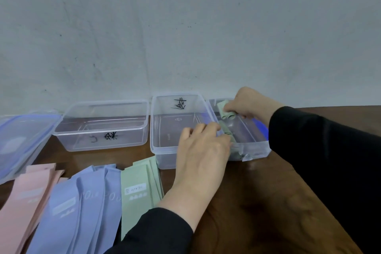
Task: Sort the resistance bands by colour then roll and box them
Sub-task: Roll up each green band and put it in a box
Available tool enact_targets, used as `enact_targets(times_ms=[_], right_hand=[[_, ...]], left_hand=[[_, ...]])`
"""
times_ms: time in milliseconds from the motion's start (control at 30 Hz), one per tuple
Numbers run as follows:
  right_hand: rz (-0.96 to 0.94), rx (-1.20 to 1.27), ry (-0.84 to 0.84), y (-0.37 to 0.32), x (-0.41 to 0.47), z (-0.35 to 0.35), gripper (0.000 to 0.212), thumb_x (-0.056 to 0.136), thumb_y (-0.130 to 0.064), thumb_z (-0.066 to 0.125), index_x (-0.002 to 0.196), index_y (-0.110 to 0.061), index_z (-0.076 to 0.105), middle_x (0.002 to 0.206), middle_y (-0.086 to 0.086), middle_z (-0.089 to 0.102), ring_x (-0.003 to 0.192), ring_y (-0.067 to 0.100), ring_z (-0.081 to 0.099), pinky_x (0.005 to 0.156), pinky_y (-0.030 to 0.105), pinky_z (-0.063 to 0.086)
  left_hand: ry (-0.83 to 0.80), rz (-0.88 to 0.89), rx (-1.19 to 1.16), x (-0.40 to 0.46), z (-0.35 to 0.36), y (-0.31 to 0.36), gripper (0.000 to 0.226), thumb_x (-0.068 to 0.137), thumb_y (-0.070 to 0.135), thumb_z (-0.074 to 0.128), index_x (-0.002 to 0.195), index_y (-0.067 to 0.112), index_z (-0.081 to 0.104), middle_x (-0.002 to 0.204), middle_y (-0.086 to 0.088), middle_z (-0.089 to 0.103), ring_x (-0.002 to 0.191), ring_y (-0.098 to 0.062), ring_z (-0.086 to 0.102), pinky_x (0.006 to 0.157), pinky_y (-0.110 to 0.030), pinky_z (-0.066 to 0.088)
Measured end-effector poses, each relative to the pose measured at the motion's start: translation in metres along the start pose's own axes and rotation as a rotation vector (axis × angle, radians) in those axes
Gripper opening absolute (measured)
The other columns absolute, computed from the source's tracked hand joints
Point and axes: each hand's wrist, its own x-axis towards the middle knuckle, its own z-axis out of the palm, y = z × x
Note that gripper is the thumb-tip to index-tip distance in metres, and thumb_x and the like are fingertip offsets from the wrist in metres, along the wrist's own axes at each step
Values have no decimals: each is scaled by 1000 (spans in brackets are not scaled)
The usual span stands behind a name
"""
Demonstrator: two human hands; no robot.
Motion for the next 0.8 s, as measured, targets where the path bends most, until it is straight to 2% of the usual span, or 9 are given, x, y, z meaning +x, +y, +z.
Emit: enact_targets(times_ms=[167,267,433,533,667,800], right_hand=[[44,-46,-13,-3,7,13,33,84,-17,64,57,-7,47,26,1,39,38,22,41,45,22,30],[36,-47,11,-5,13,21,30,82,-19,66,61,-8,48,26,-1,40,42,23,42,45,23,30],[36,9,-5,-10,18,32,26,77,-20,68,64,-8,49,51,5,51,48,22,44,48,24,34],[50,50,-57,-14,20,36,31,84,-24,67,65,-9,47,54,5,49,49,21,43,49,24,33],[39,24,-135,-18,16,36,45,94,-38,61,62,-9,47,58,6,55,50,19,46,48,25,35],[67,307,-185,-8,18,35,29,89,-35,64,74,-11,56,74,9,59,66,25,50,56,27,37]], left_hand=[[29,-3,-20,1,0,1,3,87,31,73,87,31,75,101,7,64,94,-19,58,77,-36,38],[38,-8,-27,2,0,1,6,89,32,71,87,30,76,101,7,64,93,-19,58,78,-37,39],[40,-16,-35,1,-1,3,1,85,31,76,85,29,76,98,6,65,91,-18,59,77,-37,41],[37,-22,-34,1,-1,2,2,84,30,77,83,30,75,98,7,65,90,-18,58,76,-37,39],[33,-34,-26,2,-1,2,5,81,30,80,80,30,75,96,7,65,90,-18,58,76,-36,37],[24,-24,-26,1,-2,2,2,83,30,78,82,30,76,96,7,66,91,-17,59,77,-36,39]])
